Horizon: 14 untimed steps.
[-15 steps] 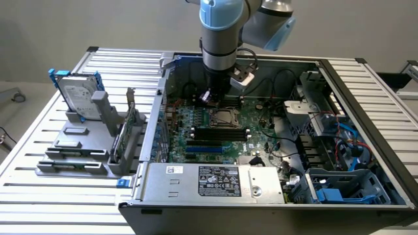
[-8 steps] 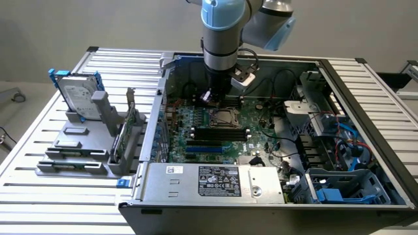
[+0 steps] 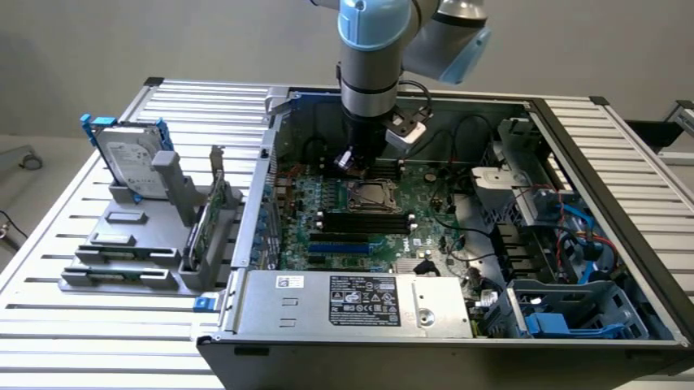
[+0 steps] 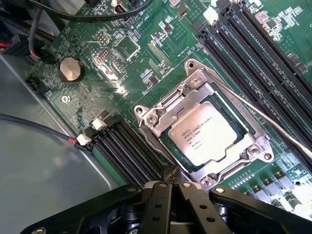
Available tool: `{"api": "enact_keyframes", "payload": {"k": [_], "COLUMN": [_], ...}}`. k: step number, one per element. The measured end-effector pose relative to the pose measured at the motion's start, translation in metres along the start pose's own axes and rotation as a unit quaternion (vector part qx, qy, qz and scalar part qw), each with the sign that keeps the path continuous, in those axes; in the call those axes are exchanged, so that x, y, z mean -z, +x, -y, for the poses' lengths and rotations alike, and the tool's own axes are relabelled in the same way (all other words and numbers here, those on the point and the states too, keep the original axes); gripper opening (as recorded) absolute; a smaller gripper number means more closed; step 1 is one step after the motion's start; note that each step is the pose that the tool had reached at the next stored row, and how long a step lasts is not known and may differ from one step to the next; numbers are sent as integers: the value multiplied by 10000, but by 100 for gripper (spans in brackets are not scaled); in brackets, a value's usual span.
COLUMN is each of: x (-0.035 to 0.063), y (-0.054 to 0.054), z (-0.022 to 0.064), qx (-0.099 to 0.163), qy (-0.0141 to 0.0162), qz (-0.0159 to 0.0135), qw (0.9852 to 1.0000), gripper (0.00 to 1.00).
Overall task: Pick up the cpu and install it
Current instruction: 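Install the first cpu locking lever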
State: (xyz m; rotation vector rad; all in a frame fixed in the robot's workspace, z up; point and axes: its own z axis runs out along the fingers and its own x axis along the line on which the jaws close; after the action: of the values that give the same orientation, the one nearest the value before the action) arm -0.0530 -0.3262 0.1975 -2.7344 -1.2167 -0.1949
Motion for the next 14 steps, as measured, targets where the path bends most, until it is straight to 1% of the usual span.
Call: {"api": "enact_keyframes", "payload": {"k": [9, 14], "x": [7, 18], "y": [3, 7], "z": [-1, 1], "qx": [-50, -61], "qy": [59, 69], "qz": [57, 65], "qw": [10000, 9999], "gripper": [11, 11]}}
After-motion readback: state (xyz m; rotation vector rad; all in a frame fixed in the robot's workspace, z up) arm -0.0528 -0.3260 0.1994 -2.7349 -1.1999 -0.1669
